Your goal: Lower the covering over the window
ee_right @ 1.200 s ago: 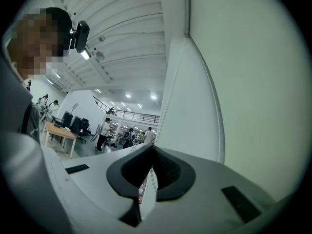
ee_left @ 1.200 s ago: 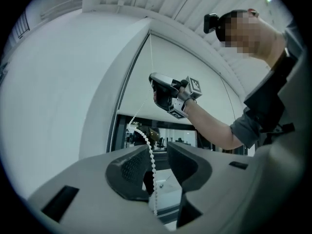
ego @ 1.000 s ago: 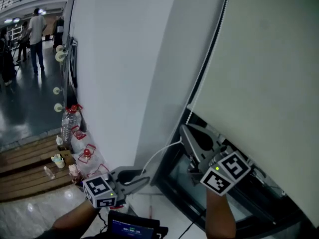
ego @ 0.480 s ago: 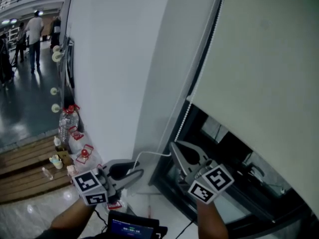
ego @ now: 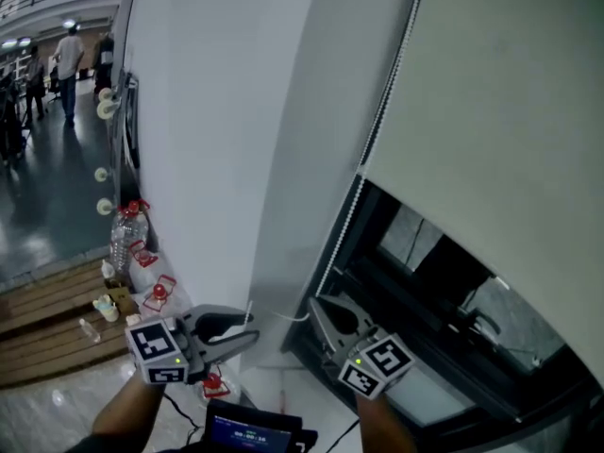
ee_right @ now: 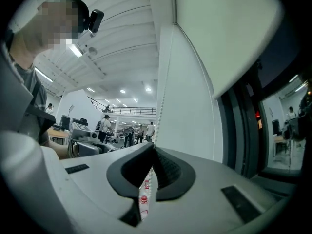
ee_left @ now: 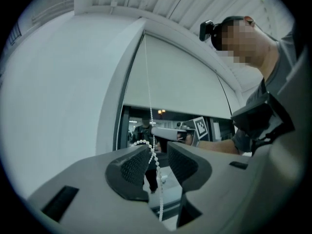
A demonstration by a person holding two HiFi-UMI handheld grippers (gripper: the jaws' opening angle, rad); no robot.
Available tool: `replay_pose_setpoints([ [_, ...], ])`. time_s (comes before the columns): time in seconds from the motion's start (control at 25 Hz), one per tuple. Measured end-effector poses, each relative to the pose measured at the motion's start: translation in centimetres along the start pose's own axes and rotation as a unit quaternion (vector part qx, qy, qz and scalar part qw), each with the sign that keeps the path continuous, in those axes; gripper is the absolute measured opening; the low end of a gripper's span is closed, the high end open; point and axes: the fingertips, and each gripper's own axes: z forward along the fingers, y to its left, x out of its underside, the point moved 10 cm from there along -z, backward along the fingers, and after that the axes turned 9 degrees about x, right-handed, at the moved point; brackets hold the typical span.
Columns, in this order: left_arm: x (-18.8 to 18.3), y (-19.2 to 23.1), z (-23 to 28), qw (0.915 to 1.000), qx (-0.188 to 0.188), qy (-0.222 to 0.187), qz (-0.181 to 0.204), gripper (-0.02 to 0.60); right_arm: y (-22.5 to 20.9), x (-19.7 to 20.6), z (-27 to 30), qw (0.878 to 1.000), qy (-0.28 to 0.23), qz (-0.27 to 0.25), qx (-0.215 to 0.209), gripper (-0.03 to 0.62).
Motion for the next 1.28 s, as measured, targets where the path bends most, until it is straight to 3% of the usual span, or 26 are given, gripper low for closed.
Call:
replay_pose_setpoints([
  [0.16,1.3,0.1,-1.4,0.9989,-0.017,0.043,-0.003,0.124,0.2,1.2,-0.5,1.000,-0.012,0.015,0.005,0.002],
  [0.28,1.6,0.4,-2.6,0.9988,-0.023,0.022,-0.037,0.140,0.6,1.6,-0.6,1.000,-0.006,0.009,0.002,0.002],
  [0.36,0.9,0.6,-2.8,0.9989,-0.028,0.005,-0.038,0.141,0.7,2.2,-0.5,1.000,0.000,0.010,0.000,0.002],
  [0.52,-0.3,0.7,-2.9,0.9994,-0.027,0.007,-0.021,0.141,0.9,3.2,-0.5,1.000,0.003,0.012,0.003,0.002],
  [0.68,0.2,0.5,-3.7,0.9987,0.001,0.009,-0.051,0.140,0.8,4.5,-0.6,1.000,0.010,0.016,0.010,0.003],
  [0.76,1.2,0.3,-3.8,0.9974,0.025,0.035,-0.058,0.141,0.6,5.0,-0.7,1.000,0.013,0.019,0.012,0.003],
  [0.92,2.9,0.1,-5.1,0.9944,0.008,0.095,-0.045,0.141,0.6,5.7,-0.8,1.000,0.021,0.019,0.011,0.003],
  [1.08,4.5,-0.7,-7.4,0.9870,0.040,0.145,-0.056,0.141,0.8,6.3,-1.0,0.999,0.027,0.022,0.009,0.003],
  [1.2,4.9,-0.9,-8.7,0.9854,0.033,0.151,-0.071,0.141,1.2,6.9,-0.8,0.999,0.033,0.017,0.004,0.003],
  [1.28,4.6,-0.6,-8.9,0.9888,0.012,0.135,-0.062,0.141,1.5,7.3,-0.7,0.999,0.034,0.015,0.003,0.003],
])
